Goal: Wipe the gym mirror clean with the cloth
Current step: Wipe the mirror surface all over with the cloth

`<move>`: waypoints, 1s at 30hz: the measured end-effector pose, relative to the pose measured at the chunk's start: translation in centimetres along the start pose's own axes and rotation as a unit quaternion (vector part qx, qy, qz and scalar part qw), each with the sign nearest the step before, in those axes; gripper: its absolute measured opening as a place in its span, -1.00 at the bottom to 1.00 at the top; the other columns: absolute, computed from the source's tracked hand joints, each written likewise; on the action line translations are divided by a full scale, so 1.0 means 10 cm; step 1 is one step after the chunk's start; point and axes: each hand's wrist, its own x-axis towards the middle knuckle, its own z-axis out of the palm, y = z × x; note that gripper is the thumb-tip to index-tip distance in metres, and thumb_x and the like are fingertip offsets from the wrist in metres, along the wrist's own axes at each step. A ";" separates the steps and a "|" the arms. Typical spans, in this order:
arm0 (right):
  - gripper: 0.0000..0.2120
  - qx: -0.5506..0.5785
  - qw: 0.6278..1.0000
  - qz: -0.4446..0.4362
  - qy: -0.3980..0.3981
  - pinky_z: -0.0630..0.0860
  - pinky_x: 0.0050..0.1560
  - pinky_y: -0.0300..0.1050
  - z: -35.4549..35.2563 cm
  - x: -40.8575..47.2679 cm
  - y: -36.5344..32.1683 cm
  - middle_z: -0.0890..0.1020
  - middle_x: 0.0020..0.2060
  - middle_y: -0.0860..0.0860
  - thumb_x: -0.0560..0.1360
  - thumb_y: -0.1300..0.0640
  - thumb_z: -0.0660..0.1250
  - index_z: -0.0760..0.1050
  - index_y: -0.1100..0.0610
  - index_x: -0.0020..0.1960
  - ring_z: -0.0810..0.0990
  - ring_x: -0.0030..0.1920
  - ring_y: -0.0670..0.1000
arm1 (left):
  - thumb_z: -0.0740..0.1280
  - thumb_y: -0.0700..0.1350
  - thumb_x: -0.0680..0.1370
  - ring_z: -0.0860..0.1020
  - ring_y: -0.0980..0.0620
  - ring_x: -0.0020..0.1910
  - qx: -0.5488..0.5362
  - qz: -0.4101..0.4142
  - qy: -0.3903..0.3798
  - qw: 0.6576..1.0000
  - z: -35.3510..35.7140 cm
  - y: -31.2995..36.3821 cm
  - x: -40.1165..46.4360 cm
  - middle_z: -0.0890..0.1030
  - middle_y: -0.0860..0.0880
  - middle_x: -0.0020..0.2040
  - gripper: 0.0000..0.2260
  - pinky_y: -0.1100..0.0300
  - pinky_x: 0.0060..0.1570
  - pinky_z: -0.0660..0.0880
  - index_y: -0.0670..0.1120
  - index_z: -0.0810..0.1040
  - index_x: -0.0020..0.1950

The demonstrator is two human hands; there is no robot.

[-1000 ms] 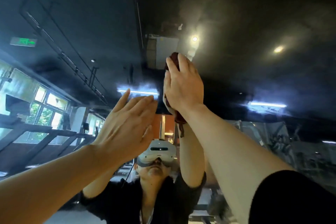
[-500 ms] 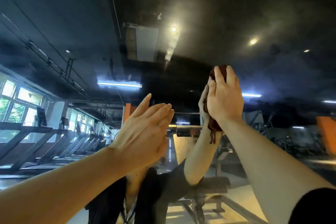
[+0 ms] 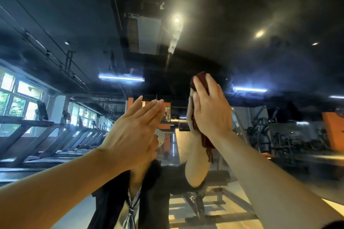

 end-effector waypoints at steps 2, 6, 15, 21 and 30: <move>-0.46 0.049 0.998 0.047 0.004 0.41 0.43 0.14 0.00 -0.04 -0.12 0.36 0.49 0.14 0.67 -0.08 -0.09 0.41 0.12 0.47 0.35 0.47 0.16 | 0.09 0.06 0.53 0.31 -0.09 0.46 -0.007 -0.011 -0.002 1.000 0.00 0.05 0.00 0.29 -0.14 0.47 -0.43 -0.11 0.40 0.16 -0.21 0.43 0.45; -0.53 0.006 0.998 -0.062 -0.009 0.29 0.42 0.03 0.00 -0.38 -0.27 0.40 0.47 0.15 0.68 0.00 -0.02 0.43 0.14 0.46 0.38 0.47 0.18 | 0.07 0.04 0.56 0.36 -0.10 0.46 -0.035 -0.037 0.005 0.999 -0.02 0.13 -0.01 0.37 -0.18 0.47 -0.44 -0.09 0.40 0.15 -0.23 0.40 0.46; -0.50 0.032 0.996 0.077 0.029 0.45 0.38 0.07 0.08 -0.24 -0.11 0.39 0.46 0.16 0.68 -0.04 -0.05 0.42 0.14 0.46 0.42 0.43 0.17 | 0.06 0.01 0.55 0.41 -0.14 0.44 -0.043 -0.053 0.009 0.998 0.00 0.19 -0.02 0.43 -0.23 0.44 -0.45 -0.10 0.41 0.14 -0.27 0.44 0.42; -0.45 0.014 0.996 0.085 -0.016 0.40 0.43 0.14 -0.03 -0.13 0.06 0.29 0.53 0.15 0.66 -0.05 -0.11 0.30 0.13 0.55 0.31 0.51 0.17 | 0.05 0.02 0.55 0.33 -0.15 0.46 -0.050 -0.060 0.024 0.997 0.05 0.23 -0.03 0.41 -0.25 0.45 -0.44 -0.14 0.40 0.16 -0.28 0.42 0.43; -0.40 0.060 0.994 0.082 -0.028 0.40 0.44 0.11 -0.04 -0.34 0.19 0.24 0.55 0.07 0.65 -0.23 -0.14 0.23 0.03 0.56 0.31 0.50 0.12 | 0.07 0.08 0.54 0.34 -0.15 0.45 -0.035 -0.045 0.037 0.998 0.08 0.19 -0.03 0.32 -0.21 0.46 -0.41 -0.08 0.43 0.12 -0.27 0.44 0.42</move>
